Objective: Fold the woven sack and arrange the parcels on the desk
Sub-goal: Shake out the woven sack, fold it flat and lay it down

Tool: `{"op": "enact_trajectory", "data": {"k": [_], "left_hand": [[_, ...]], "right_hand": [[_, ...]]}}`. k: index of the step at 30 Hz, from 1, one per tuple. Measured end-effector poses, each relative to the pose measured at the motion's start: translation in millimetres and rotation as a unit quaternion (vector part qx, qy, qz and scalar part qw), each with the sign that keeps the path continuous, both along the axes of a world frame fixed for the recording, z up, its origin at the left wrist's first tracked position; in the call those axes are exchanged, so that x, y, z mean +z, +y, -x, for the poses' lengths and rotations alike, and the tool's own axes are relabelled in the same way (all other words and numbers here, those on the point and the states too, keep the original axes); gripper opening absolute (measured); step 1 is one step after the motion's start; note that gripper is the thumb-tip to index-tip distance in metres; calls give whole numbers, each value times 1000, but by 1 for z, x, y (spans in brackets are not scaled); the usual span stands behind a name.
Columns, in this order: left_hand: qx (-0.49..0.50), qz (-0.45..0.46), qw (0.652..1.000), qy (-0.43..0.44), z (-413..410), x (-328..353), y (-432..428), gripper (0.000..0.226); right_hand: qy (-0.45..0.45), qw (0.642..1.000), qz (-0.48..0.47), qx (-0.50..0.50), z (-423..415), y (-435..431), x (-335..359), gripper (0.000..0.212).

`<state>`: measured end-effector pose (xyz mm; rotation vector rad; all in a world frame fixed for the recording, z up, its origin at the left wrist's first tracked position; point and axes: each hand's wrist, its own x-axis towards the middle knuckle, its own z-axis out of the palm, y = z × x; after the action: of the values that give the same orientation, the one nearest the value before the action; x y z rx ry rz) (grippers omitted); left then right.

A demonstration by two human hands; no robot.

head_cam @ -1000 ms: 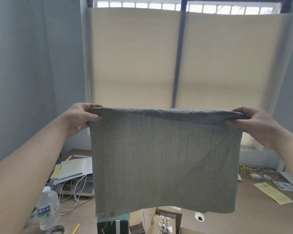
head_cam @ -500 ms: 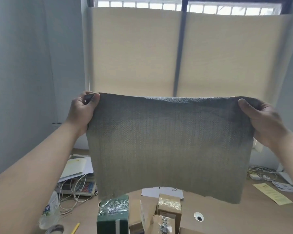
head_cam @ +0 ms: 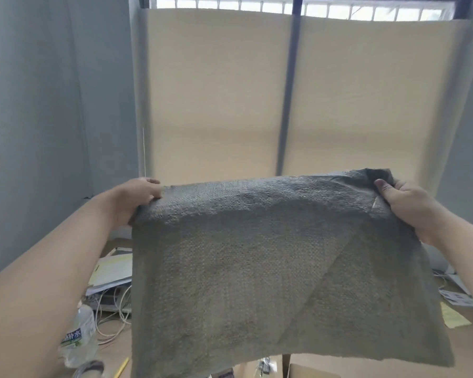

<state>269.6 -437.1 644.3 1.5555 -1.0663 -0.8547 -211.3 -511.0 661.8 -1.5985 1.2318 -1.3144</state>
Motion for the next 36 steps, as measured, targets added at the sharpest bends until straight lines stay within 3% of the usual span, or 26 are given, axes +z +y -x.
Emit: {"op": "enact_trajectory", "data": {"k": [2, 5, 8, 10, 12, 14, 17, 20, 21, 23, 25, 31, 34, 36], "left_hand": [[-19, 3, 998, 52, -4, 0, 3, 50], [-11, 48, 994, 99, -5, -3, 2, 29], [8, 92, 987, 133, -6, -6, 1, 25], [-22, 87, 987, 130, -8, -5, 5, 20], [-97, 64, 986, 116, -11, -5, 9, 40], [-156, 39, 981, 111, -16, -6, 10, 68], [-141, 60, 979, 136, -15, -7, 7, 73], [-56, 123, 979, 153, -11, -9, 2, 32], [-31, 139, 978, 154, -10, -10, 0, 23], [-3, 153, 978, 143, -10, -11, -2, 15], [0, 138, 983, 118, -7, -10, 0, 9], [-130, 56, 985, 102, -13, -2, 14, 55], [-102, 80, 989, 76, -11, -5, 10, 48], [-53, 108, 992, 48, -9, -8, 4, 34]], "right_hand": [[-14, 999, -32, -15, 5, -2, 1, 22], [-49, 992, -110, 23, 15, 1, 2, 19], [-42, 984, -154, 82, 21, 4, 3, 54], [-36, 989, -127, 73, 18, 3, 2, 61], [-19, 994, -97, 38, 13, 4, -1, 67], [7, 998, -65, 5, 7, 2, -3, 54], [-30, 998, -44, 22, 6, 1, -3, 22], [-84, 988, -78, 99, 17, 2, 1, 84], [-85, 986, -80, 120, 20, 3, 2, 95], [-70, 982, -89, 152, 24, 2, 2, 94], [-52, 982, -109, 145, 23, 1, 3, 77], [-19, 993, -56, 102, 21, 0, -1, 62], [-25, 994, -16, 106, 22, -4, -3, 103], [-20, 993, -11, 116, 21, -5, -3, 110]]}}
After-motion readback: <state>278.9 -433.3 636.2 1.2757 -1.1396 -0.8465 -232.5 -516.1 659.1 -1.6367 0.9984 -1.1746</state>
